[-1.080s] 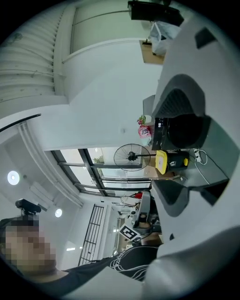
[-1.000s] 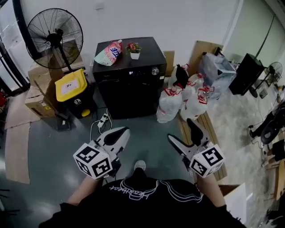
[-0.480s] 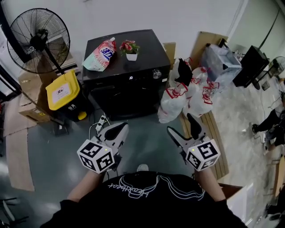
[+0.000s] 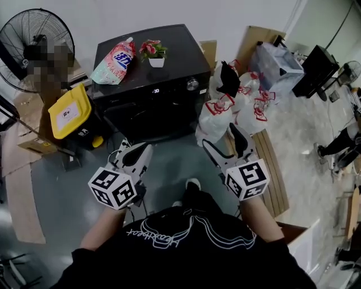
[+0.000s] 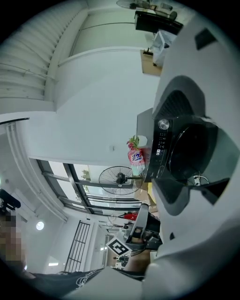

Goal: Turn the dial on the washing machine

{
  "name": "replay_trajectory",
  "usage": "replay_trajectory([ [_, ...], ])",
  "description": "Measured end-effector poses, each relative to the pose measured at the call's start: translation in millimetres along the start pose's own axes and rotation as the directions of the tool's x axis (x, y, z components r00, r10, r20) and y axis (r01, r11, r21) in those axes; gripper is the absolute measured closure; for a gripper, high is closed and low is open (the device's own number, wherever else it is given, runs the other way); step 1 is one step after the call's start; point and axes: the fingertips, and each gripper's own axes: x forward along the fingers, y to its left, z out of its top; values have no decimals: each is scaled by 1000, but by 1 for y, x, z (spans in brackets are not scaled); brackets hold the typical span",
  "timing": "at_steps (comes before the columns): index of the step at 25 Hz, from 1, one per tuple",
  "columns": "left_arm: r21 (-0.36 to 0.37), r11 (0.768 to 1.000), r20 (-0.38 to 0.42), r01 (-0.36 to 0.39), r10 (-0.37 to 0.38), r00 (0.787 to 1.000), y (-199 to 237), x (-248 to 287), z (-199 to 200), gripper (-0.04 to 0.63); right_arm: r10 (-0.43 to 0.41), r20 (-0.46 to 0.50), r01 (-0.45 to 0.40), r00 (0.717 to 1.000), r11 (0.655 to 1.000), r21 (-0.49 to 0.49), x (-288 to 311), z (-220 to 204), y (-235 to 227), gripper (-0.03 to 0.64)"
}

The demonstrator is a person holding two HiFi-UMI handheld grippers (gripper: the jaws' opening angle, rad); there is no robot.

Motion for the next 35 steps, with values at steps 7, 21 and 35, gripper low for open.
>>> replay_trajectory([
  [7,-13,1000,7,-28,28,1000,16,18,7,589,-1,-16,1,1000,1000,-13,45,-3,-25,233],
  [21,-85,985,15,-148,150,989,81,64,33,591,-41,-95,37,995,998,-46,175,-36,-87,246],
  [35,-181,955,-45,-236,232,972,143,90,13,591,-100,-201,66,974,983,-169,284,-104,-122,268],
])
